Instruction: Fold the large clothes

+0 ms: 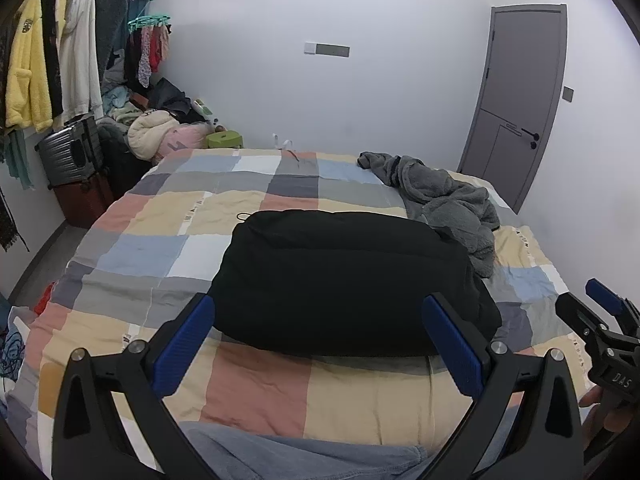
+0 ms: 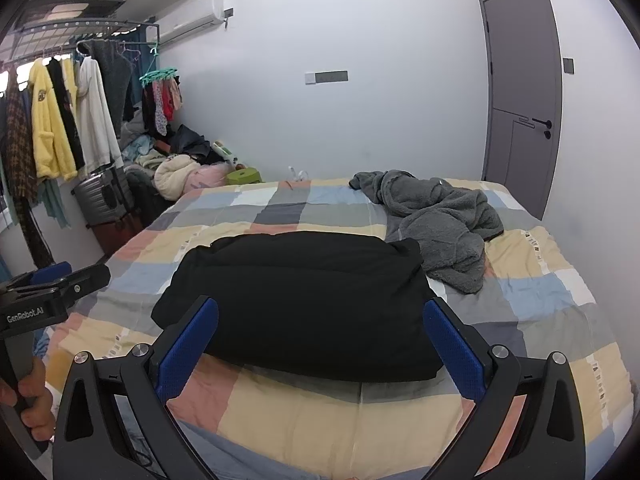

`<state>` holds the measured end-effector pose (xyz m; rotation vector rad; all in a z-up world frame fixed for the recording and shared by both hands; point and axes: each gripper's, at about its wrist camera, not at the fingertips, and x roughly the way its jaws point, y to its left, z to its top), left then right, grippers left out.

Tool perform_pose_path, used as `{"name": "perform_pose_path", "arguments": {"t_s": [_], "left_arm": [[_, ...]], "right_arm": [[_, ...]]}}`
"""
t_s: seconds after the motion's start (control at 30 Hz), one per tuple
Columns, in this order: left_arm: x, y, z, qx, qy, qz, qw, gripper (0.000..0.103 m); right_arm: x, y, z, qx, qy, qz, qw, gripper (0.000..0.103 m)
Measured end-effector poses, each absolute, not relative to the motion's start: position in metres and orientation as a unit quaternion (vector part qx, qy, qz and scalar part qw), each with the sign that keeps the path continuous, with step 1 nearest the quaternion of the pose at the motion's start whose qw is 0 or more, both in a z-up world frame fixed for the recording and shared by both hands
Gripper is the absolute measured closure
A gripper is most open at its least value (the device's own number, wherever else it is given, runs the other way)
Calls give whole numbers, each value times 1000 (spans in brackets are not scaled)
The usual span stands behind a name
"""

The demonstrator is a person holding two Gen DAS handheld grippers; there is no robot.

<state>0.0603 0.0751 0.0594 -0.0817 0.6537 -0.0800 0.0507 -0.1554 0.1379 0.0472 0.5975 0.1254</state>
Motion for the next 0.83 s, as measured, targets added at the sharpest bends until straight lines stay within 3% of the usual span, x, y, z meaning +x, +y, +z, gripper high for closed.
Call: {"name": "perform_pose_path", "arguments": {"t_s": [0.83], "left_arm": [[61, 73, 57, -54, 331, -50, 941, 0]], "right_arm": [[49, -160, 135, 26, 298, 55, 953, 0]]}}
